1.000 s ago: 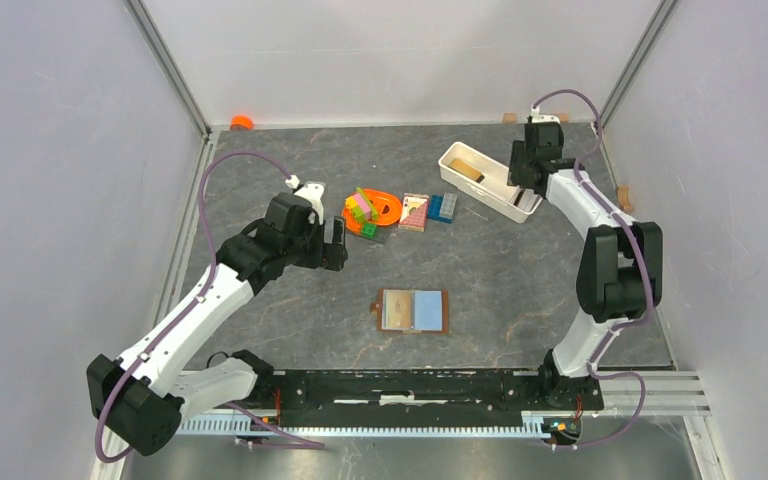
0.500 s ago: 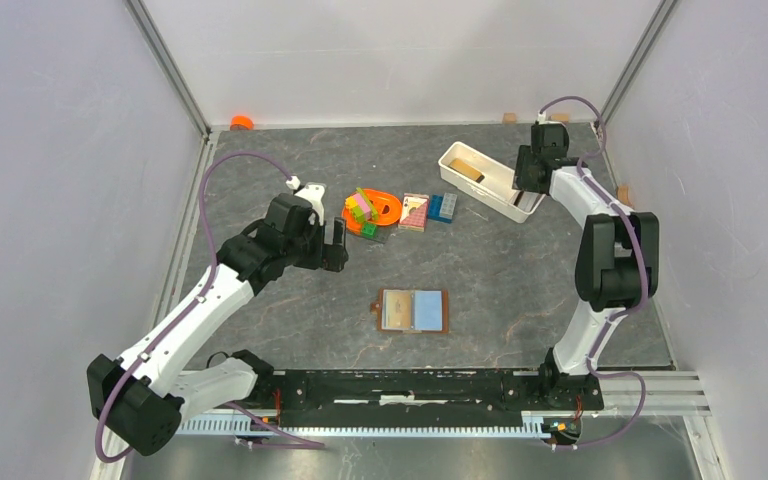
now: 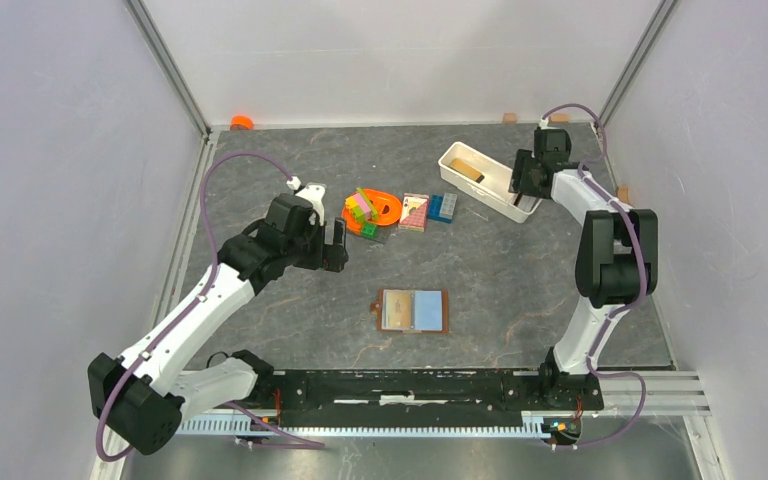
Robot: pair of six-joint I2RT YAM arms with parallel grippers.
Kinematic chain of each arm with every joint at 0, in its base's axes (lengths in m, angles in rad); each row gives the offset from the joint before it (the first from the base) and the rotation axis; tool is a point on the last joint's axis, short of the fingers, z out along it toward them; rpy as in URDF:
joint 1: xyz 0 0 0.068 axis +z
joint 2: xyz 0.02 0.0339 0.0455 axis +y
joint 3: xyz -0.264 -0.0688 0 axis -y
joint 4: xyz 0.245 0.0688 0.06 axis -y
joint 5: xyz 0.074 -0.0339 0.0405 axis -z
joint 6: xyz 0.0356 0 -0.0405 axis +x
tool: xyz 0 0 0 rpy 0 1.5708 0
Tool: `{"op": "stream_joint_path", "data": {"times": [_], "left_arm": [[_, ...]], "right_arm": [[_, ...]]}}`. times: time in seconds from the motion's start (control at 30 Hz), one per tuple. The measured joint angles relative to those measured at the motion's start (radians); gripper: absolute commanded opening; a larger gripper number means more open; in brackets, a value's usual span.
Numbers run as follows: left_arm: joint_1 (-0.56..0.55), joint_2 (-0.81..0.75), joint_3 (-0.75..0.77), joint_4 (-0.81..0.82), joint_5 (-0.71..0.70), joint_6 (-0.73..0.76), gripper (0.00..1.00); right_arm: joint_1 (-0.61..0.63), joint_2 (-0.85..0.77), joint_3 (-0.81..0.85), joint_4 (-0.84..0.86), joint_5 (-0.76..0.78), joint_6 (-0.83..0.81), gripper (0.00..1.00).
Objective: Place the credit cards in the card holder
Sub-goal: Pick up the credit card from the storage box.
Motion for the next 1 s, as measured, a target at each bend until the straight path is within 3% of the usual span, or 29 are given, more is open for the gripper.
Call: {"op": "stream_joint_path", "data": {"times": [1.0], "left_arm": [[0.0,0.018,-0.003,0.0,0.047,0.0,1.0]], "right_arm": [[-0.006,-0.003,-0.077,0.1,-0.103,0.168,0.68]]}}
